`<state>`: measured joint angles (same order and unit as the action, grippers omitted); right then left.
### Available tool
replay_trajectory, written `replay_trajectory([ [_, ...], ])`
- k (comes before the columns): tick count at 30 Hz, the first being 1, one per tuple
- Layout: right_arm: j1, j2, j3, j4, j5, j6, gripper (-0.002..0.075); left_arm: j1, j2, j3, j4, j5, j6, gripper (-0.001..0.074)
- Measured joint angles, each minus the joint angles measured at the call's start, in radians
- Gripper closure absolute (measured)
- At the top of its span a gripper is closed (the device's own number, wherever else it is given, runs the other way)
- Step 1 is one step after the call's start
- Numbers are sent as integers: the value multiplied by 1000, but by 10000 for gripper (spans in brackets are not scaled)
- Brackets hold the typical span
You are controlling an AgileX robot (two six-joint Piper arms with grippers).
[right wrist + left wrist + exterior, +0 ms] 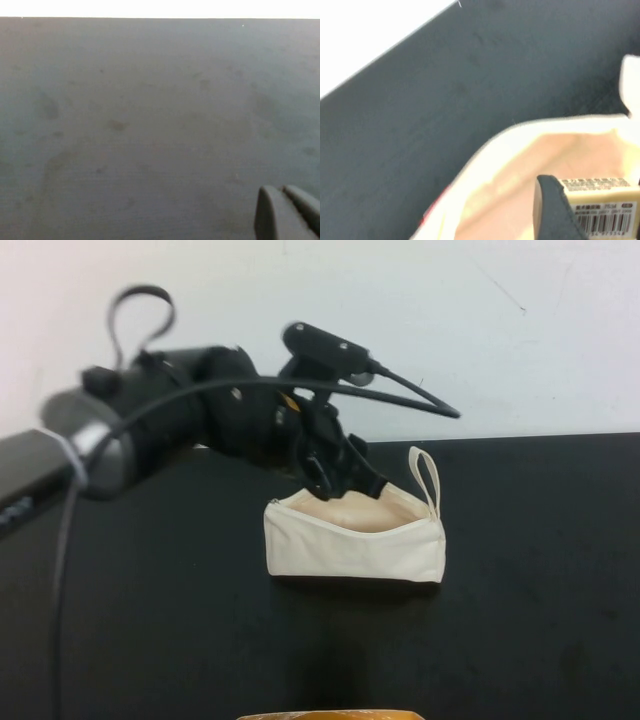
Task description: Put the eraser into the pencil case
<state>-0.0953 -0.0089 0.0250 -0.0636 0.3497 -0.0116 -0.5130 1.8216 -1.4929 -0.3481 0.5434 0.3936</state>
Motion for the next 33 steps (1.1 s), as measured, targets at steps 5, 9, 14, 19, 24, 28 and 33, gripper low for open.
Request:
replay_trajectory([
  [5, 0, 0, 0, 0, 0, 0, 727, -5, 67, 0, -6, -106, 0, 451],
  [9, 0, 0, 0, 0, 0, 0, 727, -5, 104, 0, -17, -119, 0, 451],
  [14, 0, 0, 0, 0, 0, 0, 727, -5, 113, 0, -24, -124, 0, 290],
  [19, 0, 0, 0, 0, 0, 0, 727, 14, 47, 0, -20, -52, -2, 299],
  [24, 0, 0, 0, 0, 0, 0, 727, 76, -100, 0, -11, 69, -2, 633],
  [28, 0, 0, 0, 0, 0, 0, 727, 117, -252, 21, -9, 175, 12, 715],
  [33, 0, 0, 0, 0, 0, 0, 727, 123, -470, 162, 2, 183, 25, 731],
])
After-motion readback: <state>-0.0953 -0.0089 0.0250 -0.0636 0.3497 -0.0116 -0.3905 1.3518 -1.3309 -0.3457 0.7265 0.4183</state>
